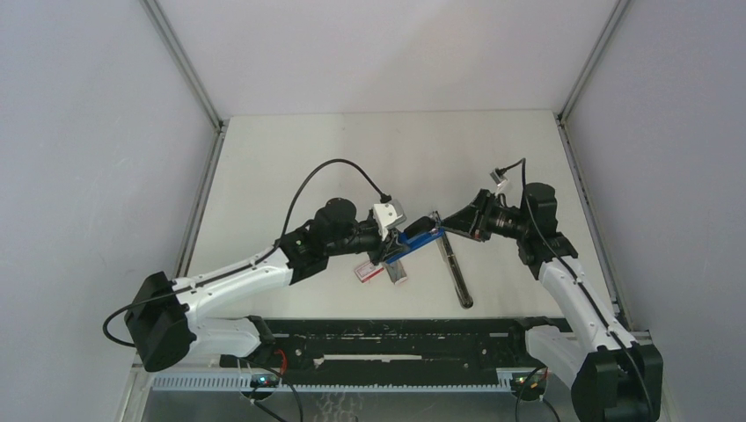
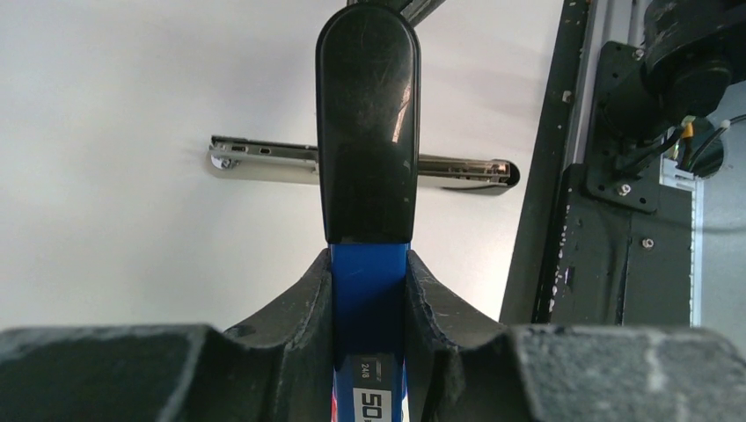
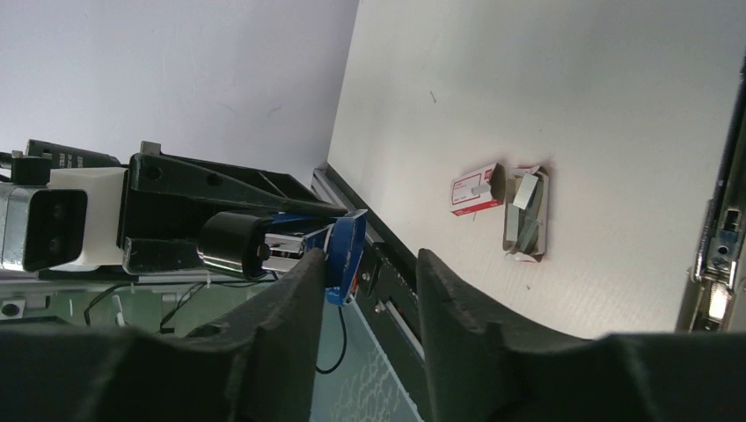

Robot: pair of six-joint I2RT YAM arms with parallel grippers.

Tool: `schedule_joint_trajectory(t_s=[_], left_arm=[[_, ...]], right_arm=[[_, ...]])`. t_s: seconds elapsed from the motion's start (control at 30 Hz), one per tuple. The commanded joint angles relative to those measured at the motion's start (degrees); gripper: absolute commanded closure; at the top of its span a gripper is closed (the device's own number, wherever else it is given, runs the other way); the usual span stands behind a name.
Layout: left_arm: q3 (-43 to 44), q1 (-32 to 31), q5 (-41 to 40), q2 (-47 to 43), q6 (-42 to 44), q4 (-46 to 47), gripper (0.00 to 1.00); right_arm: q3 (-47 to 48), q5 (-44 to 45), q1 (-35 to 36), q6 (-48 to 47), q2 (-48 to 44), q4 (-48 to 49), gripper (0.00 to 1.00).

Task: Load the staples into the stapler

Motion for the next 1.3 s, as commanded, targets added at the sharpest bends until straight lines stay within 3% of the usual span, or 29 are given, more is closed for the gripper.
schedule_joint_trajectory(t_s=[0.0, 0.37, 0.5, 0.53, 0.63, 0.7, 0.83, 1.0, 1.27], left_arm=[[-0.1, -0.9, 0.8, -3.4, 2.1, 6.8, 1.00], [-0.2, -1.6, -1.5, -3.7, 2.9, 5.9, 1.00], [-0.1, -1.6, -3.4, -3.6, 2.8, 6.2, 0.99], [-0.3, -1.6, -4.2, -3.6, 2.6, 6.5, 0.94], [-1.2, -1.6, -9.0, -4.4, 0.3, 7.9, 0.47], [-2.0, -1.7, -13.1, -5.4, -2.3, 9.4, 0.23], [-1.9, -1.7, -18.3, -7.0, -9.2, 13.2, 0.04], [0.4, -1.7, -21.5, -4.8, -22.1, 16.4, 0.03], [8.6, -1.7, -26.1, 4.6, -28.8, 8.3, 0.03]], right_arm=[[2.0, 2.4, 3.2, -1.7, 1.0, -0.7, 0.68], [1.8, 1.2, 6.6, 0.5, 2.3, 2.7, 0.73], [0.8, -0.3, 8.0, 1.8, 2.6, 5.7, 0.99], [0.8, -0.3, 8.1, 1.8, 2.6, 5.9, 1.00], [0.5, 2.0, 8.1, 2.3, 2.3, 6.8, 1.00], [0.2, 6.4, 8.4, 2.8, 1.5, 7.1, 1.00], [-0.2, 20.5, 12.1, 2.5, -1.1, 7.2, 1.00], [-0.2, 38.2, 18.3, 0.3, -3.8, 6.2, 1.00], [0.6, 48.8, 24.7, -2.3, -4.7, 4.6, 1.00]])
